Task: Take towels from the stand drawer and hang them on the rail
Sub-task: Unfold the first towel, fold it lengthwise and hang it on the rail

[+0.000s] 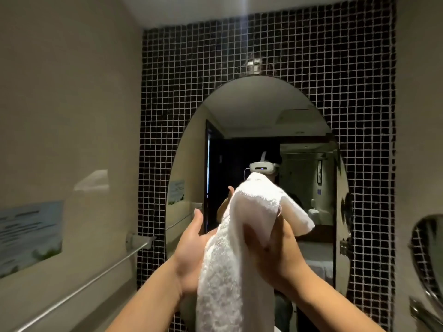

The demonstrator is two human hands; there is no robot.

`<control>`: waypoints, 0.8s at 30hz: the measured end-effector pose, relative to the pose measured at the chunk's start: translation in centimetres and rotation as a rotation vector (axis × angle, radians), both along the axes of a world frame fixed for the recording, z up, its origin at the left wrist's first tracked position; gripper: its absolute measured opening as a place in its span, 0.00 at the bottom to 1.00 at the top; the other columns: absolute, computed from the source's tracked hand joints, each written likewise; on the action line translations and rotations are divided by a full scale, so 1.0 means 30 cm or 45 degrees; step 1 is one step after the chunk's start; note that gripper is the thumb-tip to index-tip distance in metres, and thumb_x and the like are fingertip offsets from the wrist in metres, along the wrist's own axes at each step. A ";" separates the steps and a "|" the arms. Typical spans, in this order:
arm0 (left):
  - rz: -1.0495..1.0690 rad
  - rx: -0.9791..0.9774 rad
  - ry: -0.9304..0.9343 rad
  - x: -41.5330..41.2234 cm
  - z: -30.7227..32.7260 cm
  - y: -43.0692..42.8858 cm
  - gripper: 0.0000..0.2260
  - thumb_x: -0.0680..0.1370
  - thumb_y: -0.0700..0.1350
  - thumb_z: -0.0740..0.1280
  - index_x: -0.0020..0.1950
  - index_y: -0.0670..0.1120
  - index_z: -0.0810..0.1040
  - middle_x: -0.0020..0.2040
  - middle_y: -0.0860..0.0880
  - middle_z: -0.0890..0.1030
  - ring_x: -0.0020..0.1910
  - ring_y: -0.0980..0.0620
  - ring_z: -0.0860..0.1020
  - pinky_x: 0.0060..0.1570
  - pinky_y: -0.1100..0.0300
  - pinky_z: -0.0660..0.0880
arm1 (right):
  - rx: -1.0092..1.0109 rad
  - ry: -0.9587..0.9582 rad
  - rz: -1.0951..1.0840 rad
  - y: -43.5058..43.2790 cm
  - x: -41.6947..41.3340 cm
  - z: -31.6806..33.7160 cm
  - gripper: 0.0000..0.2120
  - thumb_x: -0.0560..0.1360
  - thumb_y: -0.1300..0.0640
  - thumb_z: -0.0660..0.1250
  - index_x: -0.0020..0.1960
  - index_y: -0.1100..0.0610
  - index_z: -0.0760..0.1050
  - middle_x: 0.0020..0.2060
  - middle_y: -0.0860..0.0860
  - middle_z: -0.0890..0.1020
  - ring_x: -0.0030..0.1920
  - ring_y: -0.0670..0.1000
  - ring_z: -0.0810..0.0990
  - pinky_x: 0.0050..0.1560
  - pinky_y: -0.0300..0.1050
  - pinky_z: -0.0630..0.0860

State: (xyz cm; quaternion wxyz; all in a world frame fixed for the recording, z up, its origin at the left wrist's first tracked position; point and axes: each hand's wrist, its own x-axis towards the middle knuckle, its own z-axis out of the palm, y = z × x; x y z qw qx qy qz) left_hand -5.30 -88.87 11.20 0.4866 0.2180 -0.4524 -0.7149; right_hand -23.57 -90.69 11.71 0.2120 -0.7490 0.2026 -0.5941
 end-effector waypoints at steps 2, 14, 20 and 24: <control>0.095 -0.030 -0.005 -0.003 -0.005 0.000 0.36 0.80 0.68 0.60 0.76 0.41 0.71 0.68 0.34 0.75 0.69 0.35 0.73 0.75 0.39 0.62 | 0.007 0.030 0.070 -0.027 -0.007 0.004 0.26 0.70 0.60 0.76 0.63 0.45 0.71 0.55 0.40 0.83 0.60 0.42 0.81 0.65 0.40 0.76; 0.408 -0.108 0.151 0.112 -0.055 -0.015 0.18 0.76 0.37 0.70 0.66 0.36 0.79 0.62 0.30 0.80 0.58 0.31 0.81 0.60 0.36 0.77 | 0.532 -0.101 0.248 -0.087 -0.060 0.019 0.11 0.78 0.55 0.70 0.58 0.57 0.82 0.52 0.56 0.87 0.53 0.60 0.86 0.57 0.58 0.82; 0.807 -0.456 -0.389 0.014 -0.058 -0.012 0.15 0.80 0.33 0.67 0.55 0.53 0.85 0.54 0.43 0.86 0.57 0.41 0.84 0.55 0.48 0.80 | 0.796 0.038 0.224 -0.164 -0.027 -0.039 0.32 0.63 0.67 0.75 0.66 0.55 0.73 0.53 0.57 0.86 0.56 0.58 0.85 0.61 0.64 0.79; 0.978 -0.676 -0.599 -0.005 -0.077 -0.034 0.05 0.75 0.46 0.76 0.48 0.50 0.82 0.49 0.42 0.86 0.50 0.45 0.84 0.50 0.51 0.81 | 0.691 -0.029 0.196 -0.150 0.006 -0.062 0.31 0.63 0.61 0.70 0.65 0.51 0.72 0.56 0.53 0.83 0.54 0.51 0.85 0.54 0.49 0.82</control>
